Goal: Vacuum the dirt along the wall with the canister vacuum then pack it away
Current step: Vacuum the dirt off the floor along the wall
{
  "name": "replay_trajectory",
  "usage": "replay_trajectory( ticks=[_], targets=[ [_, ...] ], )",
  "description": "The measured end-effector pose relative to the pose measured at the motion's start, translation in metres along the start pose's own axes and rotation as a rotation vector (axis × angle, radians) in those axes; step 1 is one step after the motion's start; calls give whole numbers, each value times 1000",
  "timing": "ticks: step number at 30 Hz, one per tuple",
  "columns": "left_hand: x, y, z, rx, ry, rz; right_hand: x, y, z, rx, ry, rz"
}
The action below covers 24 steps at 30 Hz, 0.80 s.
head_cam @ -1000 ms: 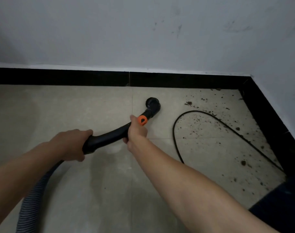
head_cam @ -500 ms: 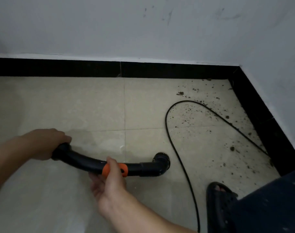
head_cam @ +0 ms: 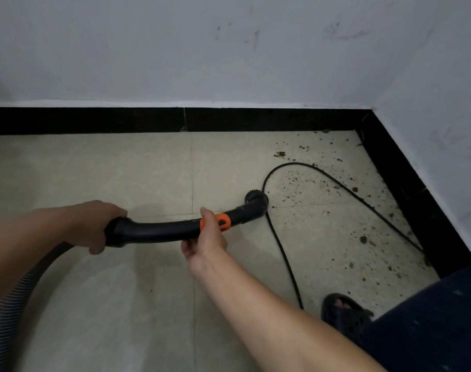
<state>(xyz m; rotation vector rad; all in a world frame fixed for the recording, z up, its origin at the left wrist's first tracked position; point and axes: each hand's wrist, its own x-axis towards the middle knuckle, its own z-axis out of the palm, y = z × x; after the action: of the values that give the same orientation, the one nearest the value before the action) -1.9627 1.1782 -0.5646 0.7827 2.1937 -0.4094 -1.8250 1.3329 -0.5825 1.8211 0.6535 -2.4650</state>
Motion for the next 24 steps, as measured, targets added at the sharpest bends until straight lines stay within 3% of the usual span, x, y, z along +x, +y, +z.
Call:
replay_trajectory(
  ticks=[8, 15, 19, 24],
  targets=[
    [6, 31, -14, 58, -33, 71, -9, 4, -42, 35, 53, -20],
    [3, 45, -20, 170, -185, -17, -2, 1, -42, -3, 59, 25],
    [-7, 31, -15, 84, -205, -66, 8, 0, -21, -69, 28, 24],
    [-3, 33, -26, -150, -132, 2, 24, -31, -7, -119, 31, -65]
  ],
)
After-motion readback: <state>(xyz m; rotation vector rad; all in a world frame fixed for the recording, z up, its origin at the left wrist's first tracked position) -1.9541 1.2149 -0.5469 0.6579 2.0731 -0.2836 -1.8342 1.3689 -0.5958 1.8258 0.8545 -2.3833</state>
